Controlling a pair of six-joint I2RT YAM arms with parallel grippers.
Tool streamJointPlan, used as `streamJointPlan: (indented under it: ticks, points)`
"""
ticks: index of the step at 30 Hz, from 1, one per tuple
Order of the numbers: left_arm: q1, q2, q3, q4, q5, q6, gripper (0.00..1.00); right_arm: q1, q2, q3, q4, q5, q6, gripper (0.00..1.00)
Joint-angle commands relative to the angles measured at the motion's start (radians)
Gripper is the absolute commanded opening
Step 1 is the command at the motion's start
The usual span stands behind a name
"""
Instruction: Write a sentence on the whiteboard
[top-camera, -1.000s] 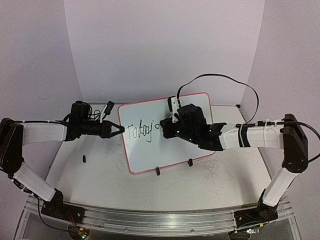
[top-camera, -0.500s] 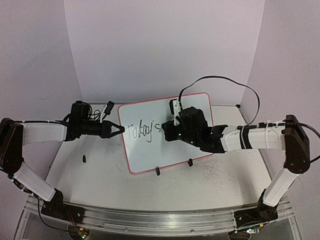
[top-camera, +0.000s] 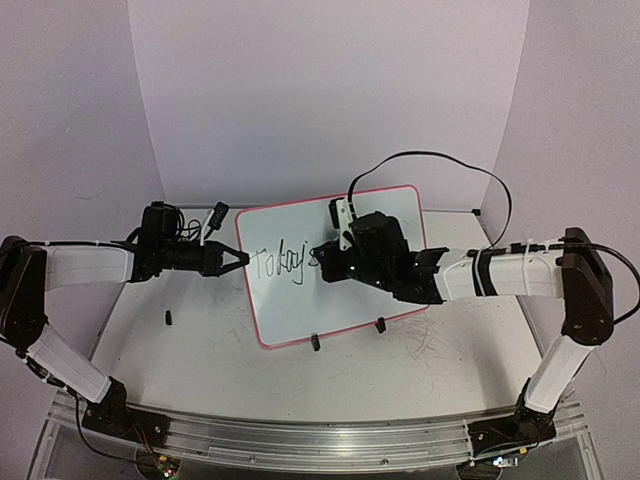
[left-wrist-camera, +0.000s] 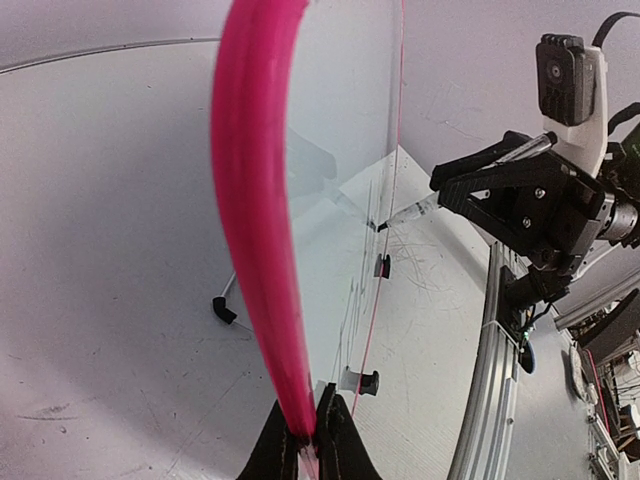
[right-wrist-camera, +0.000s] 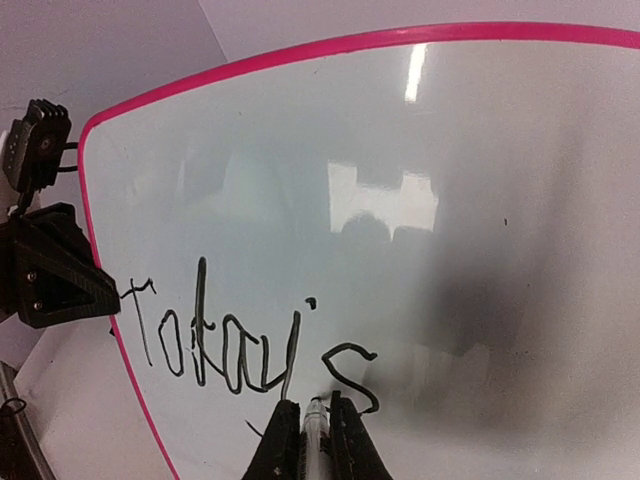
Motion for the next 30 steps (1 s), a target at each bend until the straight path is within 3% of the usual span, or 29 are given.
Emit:
streamJointPlan:
  ticks: [1, 5, 30]
  points:
    - [-0.003, 0.017, 0.013, -0.060, -0.166, 0.070, 0.00, -0.020, -0.221, -0.126, 0.067, 0.008, -0.040, 0.00]
    - [-0.003, 0.019, 0.016, -0.061, -0.163, 0.071, 0.00, -0.037, -0.298, -0.218, 0.081, 0.046, -0.082, 0.00]
    - [-0.003, 0.019, 0.020, -0.062, -0.156, 0.062, 0.00, -0.039, -0.157, -0.064, -0.024, 0.069, -0.132, 0.00]
